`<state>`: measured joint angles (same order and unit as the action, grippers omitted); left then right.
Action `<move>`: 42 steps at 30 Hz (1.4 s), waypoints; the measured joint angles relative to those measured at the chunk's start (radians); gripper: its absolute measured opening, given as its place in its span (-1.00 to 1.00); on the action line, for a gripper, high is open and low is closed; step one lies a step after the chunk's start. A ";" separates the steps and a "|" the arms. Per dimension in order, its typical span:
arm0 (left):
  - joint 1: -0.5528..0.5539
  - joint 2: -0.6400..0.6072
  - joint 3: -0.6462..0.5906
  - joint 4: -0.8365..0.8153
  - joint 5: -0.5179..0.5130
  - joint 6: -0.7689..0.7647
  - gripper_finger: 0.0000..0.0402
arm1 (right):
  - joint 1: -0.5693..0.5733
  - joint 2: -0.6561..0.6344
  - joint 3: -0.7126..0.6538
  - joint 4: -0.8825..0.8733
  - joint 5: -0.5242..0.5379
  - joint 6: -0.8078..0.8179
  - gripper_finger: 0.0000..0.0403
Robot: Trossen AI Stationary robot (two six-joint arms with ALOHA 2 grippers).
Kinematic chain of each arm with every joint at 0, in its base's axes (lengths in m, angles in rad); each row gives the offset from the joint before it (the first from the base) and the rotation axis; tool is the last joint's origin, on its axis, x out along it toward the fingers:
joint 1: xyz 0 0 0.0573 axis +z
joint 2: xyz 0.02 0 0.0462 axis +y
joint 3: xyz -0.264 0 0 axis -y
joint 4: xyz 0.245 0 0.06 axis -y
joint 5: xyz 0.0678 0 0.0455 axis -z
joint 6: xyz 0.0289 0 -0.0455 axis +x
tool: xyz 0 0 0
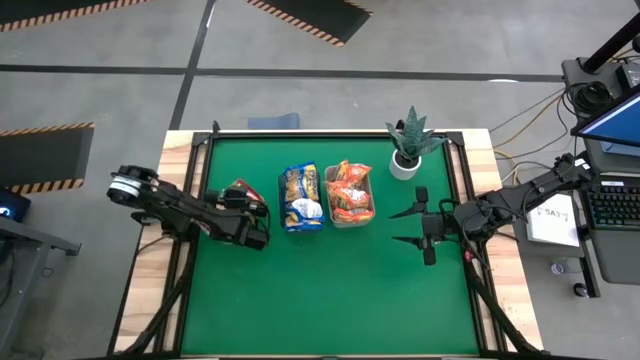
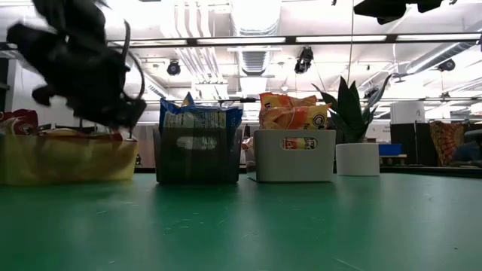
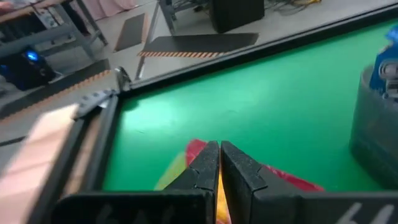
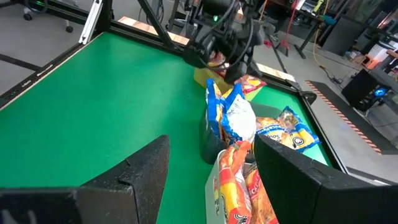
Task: Sort Maruchan noodles
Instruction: Put the red noodle pack into the yellow bin
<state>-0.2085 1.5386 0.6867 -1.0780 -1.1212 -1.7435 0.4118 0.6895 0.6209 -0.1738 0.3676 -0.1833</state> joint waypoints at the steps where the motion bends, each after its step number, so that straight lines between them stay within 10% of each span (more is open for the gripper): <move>1: 0.000 -0.009 0.025 -0.052 0.009 0.001 -1.00 | 0.000 0.000 0.000 0.000 0.000 0.000 0.11; 12: -0.096 -0.034 0.100 -0.254 0.145 0.172 -1.00 | 0.000 0.000 -0.002 -0.001 0.000 0.007 0.11; 21: -0.182 -0.035 0.055 -0.372 0.305 0.012 -1.00 | 0.000 0.000 -0.011 0.002 0.000 0.001 0.11; 42: -0.201 -0.013 -0.063 -0.353 0.327 -0.054 -1.00 | 0.000 0.000 -0.021 0.038 0.001 -0.019 0.11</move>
<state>-0.4095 1.5260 0.6234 -1.4309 -0.7940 -1.7975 0.4118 0.6895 0.5999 -0.1356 0.3683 -0.2020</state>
